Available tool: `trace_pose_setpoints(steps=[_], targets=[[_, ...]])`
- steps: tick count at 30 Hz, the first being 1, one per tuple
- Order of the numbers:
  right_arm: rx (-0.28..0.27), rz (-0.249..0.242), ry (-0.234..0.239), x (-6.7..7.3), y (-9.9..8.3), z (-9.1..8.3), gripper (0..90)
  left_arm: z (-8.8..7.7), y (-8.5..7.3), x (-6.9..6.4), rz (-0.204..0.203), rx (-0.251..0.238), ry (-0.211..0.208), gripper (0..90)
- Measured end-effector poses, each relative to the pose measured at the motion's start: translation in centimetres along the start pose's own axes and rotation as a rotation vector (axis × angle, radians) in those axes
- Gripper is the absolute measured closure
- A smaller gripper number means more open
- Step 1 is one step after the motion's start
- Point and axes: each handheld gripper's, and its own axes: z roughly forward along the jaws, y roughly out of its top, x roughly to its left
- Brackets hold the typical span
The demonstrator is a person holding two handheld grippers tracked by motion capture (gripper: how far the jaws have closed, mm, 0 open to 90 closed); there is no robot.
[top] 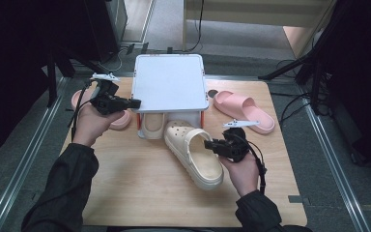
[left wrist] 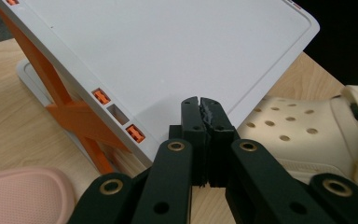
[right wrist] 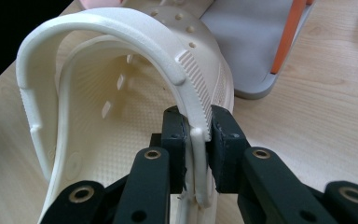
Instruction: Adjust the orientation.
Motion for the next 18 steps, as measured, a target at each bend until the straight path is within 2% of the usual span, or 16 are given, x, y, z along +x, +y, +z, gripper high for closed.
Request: trace_pose_setpoints(steps=[2, 3, 4, 9, 12, 15, 18], targets=[[0.005, -0.01, -0.038, -0.4, 0.9, 0.9, 78.7, 0.0, 0.0, 0.0, -0.002, -0.002, -0.003, 89.1], [0.005, -0.01, -0.038, -0.4, 0.9, 0.9, 78.7, 0.0, 0.0, 0.0, -0.002, -0.002, -0.003, 89.1], [0.002, -0.008, -0.067, -0.8, 1.5, 1.6, 78.6, 0.0, 0.0, 0.0, -0.002, -0.003, -0.003, 89.1], [-0.007, -0.003, -0.107, -1.3, 2.1, 3.0, 77.8, 0.0, 0.0, 0.1, -0.002, -0.003, -0.005, 89.1], [-0.031, -0.017, -0.119, -1.2, 2.3, 4.1, 77.4, 0.0, 0.0, 0.0, -0.001, -0.005, -0.002, 89.2], [-0.036, -0.007, -0.117, -1.1, 2.3, 5.0, 76.7, 0.0, -0.1, 0.0, -0.002, -0.005, -0.001, 89.2], [-0.018, 0.021, -0.08, -0.7, 2.1, 5.9, 74.1, 0.0, -0.1, 0.0, -0.001, -0.005, -0.002, 89.2]])
